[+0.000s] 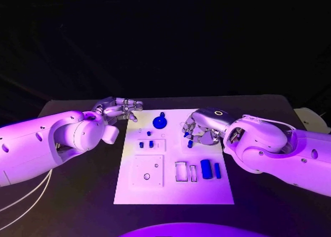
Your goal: Assemble the parts on the task board
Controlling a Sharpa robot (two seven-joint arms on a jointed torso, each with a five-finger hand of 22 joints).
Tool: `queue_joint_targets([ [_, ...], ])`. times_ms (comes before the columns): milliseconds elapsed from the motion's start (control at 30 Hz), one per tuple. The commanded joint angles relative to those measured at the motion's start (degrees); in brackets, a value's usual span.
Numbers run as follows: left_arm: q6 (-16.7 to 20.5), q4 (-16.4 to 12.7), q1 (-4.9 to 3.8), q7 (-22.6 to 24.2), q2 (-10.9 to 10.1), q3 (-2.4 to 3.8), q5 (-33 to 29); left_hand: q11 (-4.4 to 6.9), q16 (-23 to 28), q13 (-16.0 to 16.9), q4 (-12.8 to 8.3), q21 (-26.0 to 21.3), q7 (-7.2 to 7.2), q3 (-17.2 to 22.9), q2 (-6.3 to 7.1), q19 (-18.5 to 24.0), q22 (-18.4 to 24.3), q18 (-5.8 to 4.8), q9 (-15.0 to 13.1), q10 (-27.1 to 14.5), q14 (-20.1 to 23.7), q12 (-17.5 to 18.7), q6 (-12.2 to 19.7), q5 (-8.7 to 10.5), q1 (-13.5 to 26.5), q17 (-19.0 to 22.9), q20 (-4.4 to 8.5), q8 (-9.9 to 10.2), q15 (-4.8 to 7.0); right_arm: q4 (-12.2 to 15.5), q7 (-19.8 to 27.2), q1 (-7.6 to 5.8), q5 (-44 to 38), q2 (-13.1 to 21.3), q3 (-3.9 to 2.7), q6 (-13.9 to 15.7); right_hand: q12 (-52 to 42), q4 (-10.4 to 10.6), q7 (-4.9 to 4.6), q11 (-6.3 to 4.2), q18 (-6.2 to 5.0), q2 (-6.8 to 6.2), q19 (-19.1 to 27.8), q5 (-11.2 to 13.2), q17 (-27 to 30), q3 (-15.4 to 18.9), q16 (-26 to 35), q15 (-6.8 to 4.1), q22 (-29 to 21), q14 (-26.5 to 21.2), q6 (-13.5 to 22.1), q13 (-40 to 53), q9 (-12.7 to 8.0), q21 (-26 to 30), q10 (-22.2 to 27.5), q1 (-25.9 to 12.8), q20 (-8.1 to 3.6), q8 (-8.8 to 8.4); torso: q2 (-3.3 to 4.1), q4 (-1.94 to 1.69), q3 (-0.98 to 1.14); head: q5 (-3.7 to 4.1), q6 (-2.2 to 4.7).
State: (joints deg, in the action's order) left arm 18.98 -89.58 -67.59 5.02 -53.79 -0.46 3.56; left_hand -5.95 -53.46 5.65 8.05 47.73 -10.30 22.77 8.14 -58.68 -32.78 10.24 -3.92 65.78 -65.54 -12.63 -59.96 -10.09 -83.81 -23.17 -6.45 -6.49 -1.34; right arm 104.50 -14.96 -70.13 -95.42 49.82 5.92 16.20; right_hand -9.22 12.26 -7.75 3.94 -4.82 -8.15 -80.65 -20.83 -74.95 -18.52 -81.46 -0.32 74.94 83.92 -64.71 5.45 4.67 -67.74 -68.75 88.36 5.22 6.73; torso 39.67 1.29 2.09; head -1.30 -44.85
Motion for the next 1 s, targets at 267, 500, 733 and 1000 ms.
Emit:
queue_joint_targets([
  [267, -1.3, 0.1, -0.05, 0.8, 1.1, 0.04, 0.3, -0.08, 0.4, 0.0, -0.4, -0.4, -0.11, 0.0, -0.55, -0.1, 0.2, 0.30, 0.0, -0.6, 0.4, -0.2, 0.5, -0.15, -0.3, 0.1, -0.23, 0.3, -0.24, -0.6, 1.7, 2.23, 0.5, -5.9, 0.30, -0.2, 0.2, -0.1, -0.01, -0.07, 0.36, 0.21, -0.5, 0.3, -0.2, -0.6, -0.3, -0.32, 5.9, 3.2, -0.4, 0.0, 0.0, -0.1, -0.3, -0.8, 0.03, 0.11, 0.11, 0.05, -0.03, -3.61, -1.02],
  [500, -1.3, 0.0, -0.05, 1.1, 1.7, 0.04, 0.3, -0.08, 0.4, 0.0, -0.4, -0.4, -0.11, 0.1, -0.57, -0.1, 0.2, 0.30, 0.0, -0.5, 0.4, -0.2, 0.4, -0.15, -0.3, 0.1, -0.24, 0.3, -0.24, -3.6, 2.5, 5.23, -0.1, -10.0, 0.67, -0.9, 0.3, -0.2, -0.03, -0.05, 0.35, 0.24, -0.5, 0.3, -0.2, -0.9, -0.3, -0.32, 5.9, 3.2, -0.4, -0.1, 0.0, 0.0, -0.3, -0.9, 0.03, 0.07, 0.12, 0.03, -0.04, -5.17, -1.71],
  [733, -1.4, -0.1, -0.05, 1.1, 2.0, 0.04, 0.3, -0.08, 0.4, 0.0, -0.4, -0.5, -0.11, 0.1, -0.58, -0.1, 0.2, 0.30, 0.0, -0.5, 0.4, -0.2, 0.4, -0.15, -0.3, 0.2, -0.24, 0.2, -0.24, -5.9, 2.8, 7.25, -0.2, -12.3, 0.76, -1.4, 0.3, -0.3, -0.05, -0.04, 0.33, 0.27, -0.4, 0.3, -0.1, -1.0, -0.3, -0.32, 5.9, 3.1, -0.4, -0.1, 0.0, 0.1, -0.3, -1.0, 0.03, 0.06, 0.08, 0.02, -0.01, -6.04, -2.26],
  [1000, -1.5, -0.2, -0.06, 1.0, 2.1, 0.04, 0.3, -0.11, 0.4, 0.0, -0.5, -0.5, -0.14, 0.0, -0.49, -0.1, 0.2, 0.31, 0.0, -0.7, 0.4, -0.2, 0.5, -0.12, -0.3, 0.2, -0.25, 0.2, -0.25, -7.1, 2.9, 8.52, -0.2, -13.4, 0.78, -1.8, 0.3, -0.3, -0.05, -0.04, 0.33, 0.28, -0.4, 0.3, -0.2, -1.0, -0.4, -0.32, 5.9, 3.2, -0.4, -0.1, 0.0, 0.1, -0.3, -1.0, 0.03, 0.06, 0.13, 0.02, -0.02, -6.58, -2.62],
])
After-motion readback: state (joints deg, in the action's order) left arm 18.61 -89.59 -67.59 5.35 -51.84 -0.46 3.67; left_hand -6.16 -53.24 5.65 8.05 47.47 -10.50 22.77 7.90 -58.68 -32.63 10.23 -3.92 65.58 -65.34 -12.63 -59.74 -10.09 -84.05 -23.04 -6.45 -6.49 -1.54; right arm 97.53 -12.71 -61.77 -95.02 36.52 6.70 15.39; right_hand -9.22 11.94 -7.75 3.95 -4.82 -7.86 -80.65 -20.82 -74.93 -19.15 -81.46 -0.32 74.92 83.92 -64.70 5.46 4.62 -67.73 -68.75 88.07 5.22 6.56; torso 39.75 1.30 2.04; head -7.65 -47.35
